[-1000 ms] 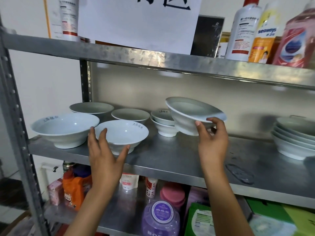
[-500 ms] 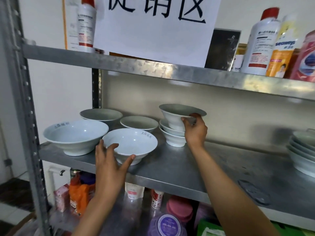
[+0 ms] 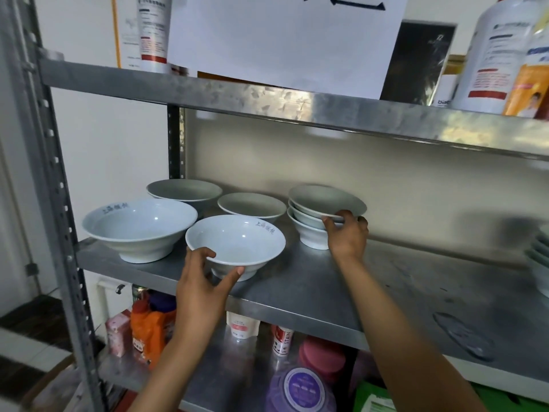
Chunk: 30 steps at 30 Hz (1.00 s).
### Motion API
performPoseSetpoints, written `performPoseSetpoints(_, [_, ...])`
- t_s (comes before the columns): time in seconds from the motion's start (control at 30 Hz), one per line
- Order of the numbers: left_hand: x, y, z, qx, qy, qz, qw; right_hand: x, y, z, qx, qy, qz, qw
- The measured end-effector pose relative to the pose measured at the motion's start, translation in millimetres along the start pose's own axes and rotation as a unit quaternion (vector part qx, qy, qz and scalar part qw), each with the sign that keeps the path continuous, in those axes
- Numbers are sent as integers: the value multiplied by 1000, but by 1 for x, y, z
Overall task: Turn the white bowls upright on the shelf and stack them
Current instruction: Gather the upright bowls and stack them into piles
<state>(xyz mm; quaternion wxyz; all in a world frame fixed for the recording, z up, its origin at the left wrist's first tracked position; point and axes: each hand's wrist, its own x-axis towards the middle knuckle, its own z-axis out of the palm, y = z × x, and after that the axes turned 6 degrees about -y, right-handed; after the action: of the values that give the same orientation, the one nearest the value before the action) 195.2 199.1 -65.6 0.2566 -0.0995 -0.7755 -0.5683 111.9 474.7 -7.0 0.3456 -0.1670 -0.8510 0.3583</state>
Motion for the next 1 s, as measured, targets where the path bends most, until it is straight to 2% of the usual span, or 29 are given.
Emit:
performPoseSetpoints(0.2, [0,-1,3,-96,3,-30,995,-29,25,4,25,-33,-14,999])
performPoseSetpoints(0.33, [-1,17,13,-140,14,-28,990,-43,22,2,58,37,0,998])
performPoseSetpoints(0.47, [10,40,22,-172,25,-1,985,-45,26,5,43,-7,28,999])
performPoseSetpoints(0.7, [55,83,61,-258,20,55,965,-38,31,10,-3,-49,5,999])
performPoseSetpoints(0.87, [87,105,99,-263,-14,80,961,-39,31,19,-37,-85,-28,995])
performPoseSetpoints(1.0, [107,108,127,-245,-41,106,963,-39,33,22,0,-89,-33,995])
